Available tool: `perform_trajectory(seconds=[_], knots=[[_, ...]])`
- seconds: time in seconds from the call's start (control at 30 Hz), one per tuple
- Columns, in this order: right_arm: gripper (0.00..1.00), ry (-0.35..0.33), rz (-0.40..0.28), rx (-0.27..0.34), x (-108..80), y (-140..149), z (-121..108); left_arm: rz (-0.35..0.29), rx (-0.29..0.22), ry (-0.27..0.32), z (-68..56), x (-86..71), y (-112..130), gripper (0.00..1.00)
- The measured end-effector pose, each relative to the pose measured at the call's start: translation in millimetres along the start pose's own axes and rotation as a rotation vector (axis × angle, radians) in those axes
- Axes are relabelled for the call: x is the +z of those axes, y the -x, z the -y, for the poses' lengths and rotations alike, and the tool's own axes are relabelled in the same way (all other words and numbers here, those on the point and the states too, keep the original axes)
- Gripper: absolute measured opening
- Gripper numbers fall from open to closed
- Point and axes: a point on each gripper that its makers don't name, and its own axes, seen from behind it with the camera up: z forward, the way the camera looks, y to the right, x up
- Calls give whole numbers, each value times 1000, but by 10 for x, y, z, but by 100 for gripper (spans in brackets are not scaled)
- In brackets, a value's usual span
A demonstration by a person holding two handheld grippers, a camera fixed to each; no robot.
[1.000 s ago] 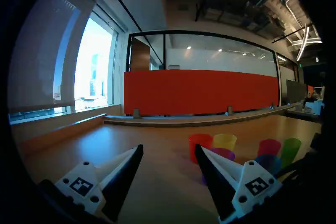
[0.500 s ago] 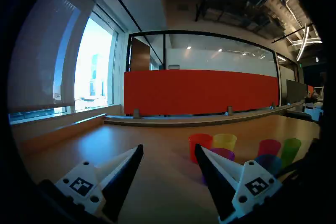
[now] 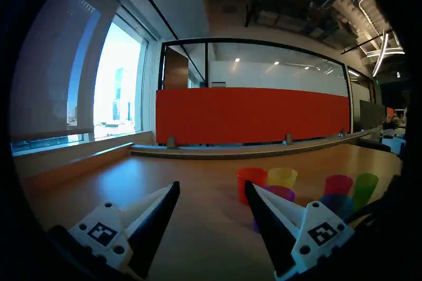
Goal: Pour water
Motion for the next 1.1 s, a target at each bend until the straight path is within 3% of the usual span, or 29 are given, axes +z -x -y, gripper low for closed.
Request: perform_trajectory(seconds=[1.1], knots=[[99, 9, 22, -31, 6, 43, 10, 0, 0, 0, 1, -2, -3, 90]])
